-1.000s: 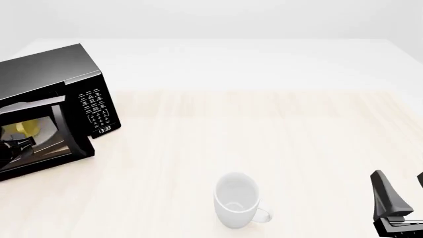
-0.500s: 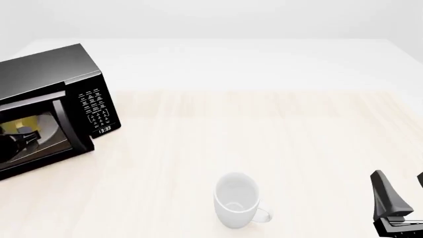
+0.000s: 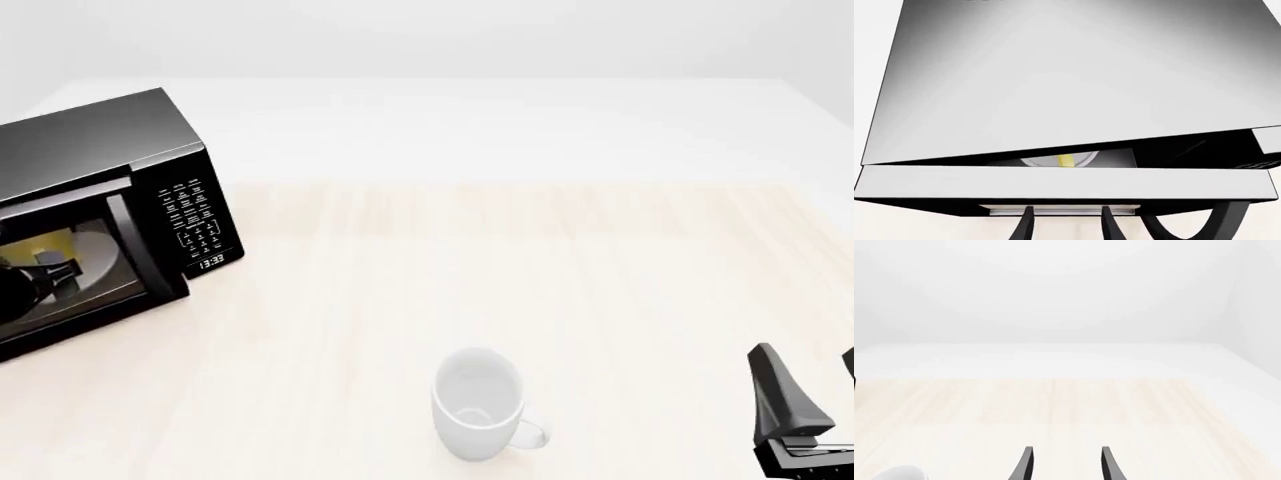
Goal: Put the yellow and white mug in the microwave and close it.
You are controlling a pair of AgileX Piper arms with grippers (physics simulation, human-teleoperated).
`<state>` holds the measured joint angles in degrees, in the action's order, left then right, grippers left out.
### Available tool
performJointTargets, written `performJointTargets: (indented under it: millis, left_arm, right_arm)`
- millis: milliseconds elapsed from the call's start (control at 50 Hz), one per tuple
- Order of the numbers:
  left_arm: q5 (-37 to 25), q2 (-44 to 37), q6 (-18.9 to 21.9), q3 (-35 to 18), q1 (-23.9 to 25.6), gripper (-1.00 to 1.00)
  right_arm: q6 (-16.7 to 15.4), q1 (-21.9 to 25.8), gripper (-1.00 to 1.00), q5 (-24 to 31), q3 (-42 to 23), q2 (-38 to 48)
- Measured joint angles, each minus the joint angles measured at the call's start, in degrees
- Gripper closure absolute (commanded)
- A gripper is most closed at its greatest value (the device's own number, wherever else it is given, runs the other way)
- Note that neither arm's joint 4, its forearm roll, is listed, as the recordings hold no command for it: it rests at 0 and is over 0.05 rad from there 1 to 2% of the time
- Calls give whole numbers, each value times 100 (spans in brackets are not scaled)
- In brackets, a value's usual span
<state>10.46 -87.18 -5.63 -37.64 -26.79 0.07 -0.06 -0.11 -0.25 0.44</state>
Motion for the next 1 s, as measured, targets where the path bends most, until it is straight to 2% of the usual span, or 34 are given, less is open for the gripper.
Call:
performJointTargets:
  millis: [560,1000]
  left_arm:
    - [-47,-211,-302,-301,20,-100]
    - [-67,-174,-242,-266,78,-100]
  right_arm:
    - [0,0,-100,0,0,0]
    - [0,0,-100,0,0,0]
